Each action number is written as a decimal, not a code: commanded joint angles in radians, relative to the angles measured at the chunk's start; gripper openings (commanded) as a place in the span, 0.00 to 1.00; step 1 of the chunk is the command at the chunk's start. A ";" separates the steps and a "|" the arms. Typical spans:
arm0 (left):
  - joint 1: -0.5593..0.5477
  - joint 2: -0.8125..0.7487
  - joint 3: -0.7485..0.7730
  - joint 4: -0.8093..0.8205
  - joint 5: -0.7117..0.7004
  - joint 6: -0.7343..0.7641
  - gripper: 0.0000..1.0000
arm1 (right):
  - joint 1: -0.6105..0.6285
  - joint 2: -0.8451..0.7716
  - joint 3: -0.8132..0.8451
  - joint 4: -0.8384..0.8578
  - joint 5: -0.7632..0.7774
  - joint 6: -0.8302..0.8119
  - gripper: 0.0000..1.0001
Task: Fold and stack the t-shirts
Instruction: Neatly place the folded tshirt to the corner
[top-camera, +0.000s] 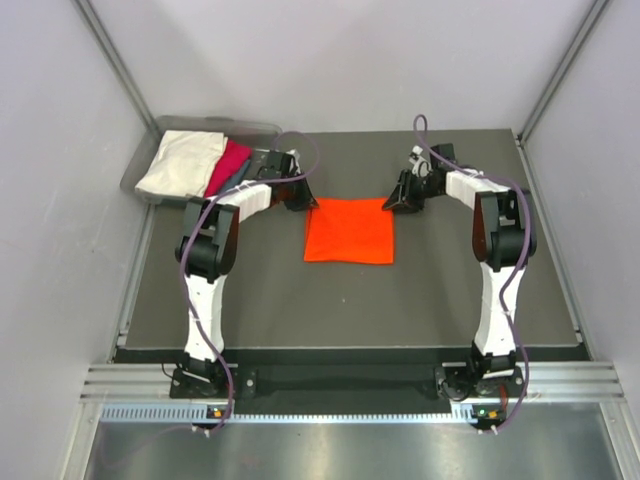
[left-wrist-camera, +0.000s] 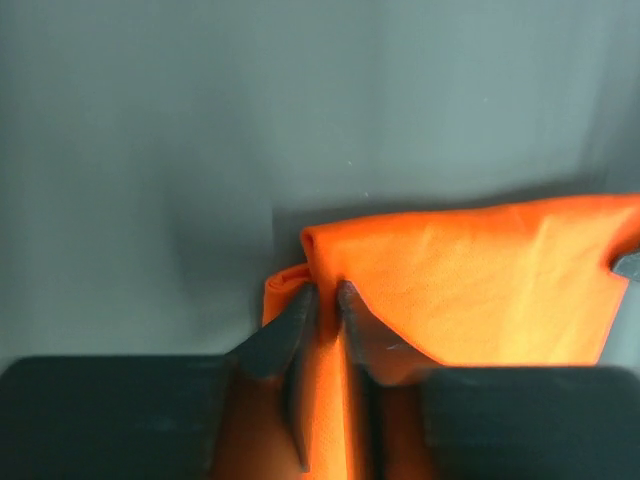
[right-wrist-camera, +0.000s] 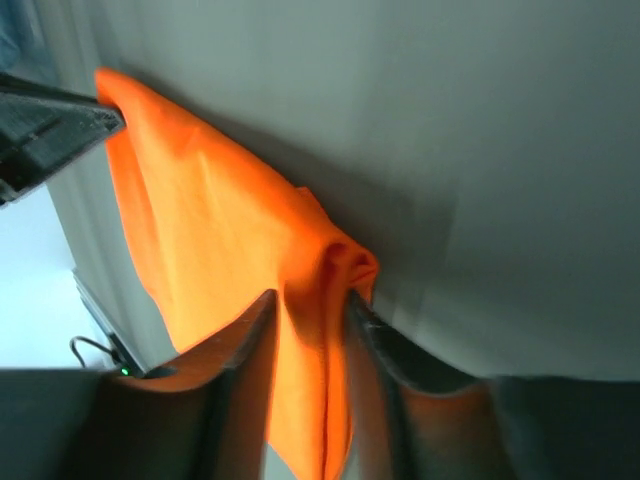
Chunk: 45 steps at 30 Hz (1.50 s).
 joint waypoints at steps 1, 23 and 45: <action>0.016 0.021 0.060 -0.011 0.019 0.016 0.15 | 0.005 0.016 0.070 -0.006 0.021 -0.014 0.30; 0.043 -0.166 -0.021 -0.187 -0.060 0.065 0.44 | 0.013 -0.058 0.085 -0.164 0.131 -0.130 0.81; 0.043 -0.750 -0.405 -0.284 0.010 -0.017 0.45 | 0.067 0.022 0.047 -0.071 -0.021 -0.209 0.42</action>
